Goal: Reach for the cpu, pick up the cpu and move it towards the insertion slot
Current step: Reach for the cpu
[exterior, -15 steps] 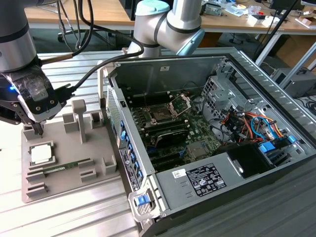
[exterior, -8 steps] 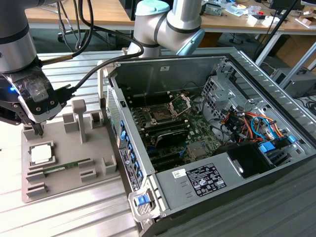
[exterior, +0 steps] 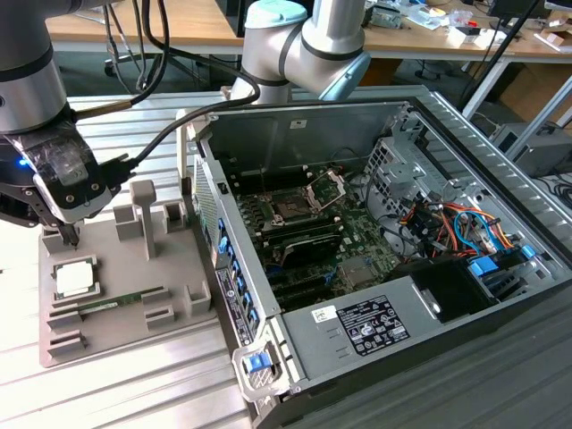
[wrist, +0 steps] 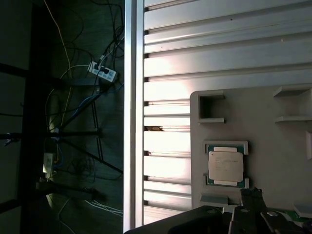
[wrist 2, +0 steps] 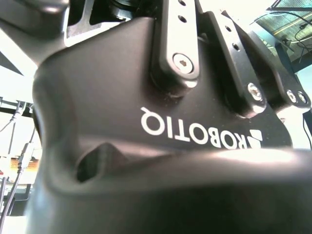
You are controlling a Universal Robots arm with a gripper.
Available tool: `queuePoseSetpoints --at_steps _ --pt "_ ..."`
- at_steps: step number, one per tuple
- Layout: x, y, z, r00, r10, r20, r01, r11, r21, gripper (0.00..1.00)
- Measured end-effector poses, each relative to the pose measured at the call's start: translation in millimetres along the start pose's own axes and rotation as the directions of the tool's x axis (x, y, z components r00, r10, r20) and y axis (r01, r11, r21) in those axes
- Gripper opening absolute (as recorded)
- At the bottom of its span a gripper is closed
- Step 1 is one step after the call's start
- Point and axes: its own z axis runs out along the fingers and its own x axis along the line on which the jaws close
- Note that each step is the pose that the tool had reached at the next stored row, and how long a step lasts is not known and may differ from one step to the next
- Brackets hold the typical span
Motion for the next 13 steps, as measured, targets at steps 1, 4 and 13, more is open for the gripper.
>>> queuePoseSetpoints --at_steps 1,4,13 --pt "0.0 0.0 0.3 1.0 0.0 0.0 0.0 1.0 0.0001 0.1" --pt "0.0 0.0 0.8 1.0 0.0 0.0 0.0 1.0 0.0002 0.1" --pt "0.0 -0.1 3.9 1.0 0.0 0.0 0.0 1.0 0.0008 0.1"
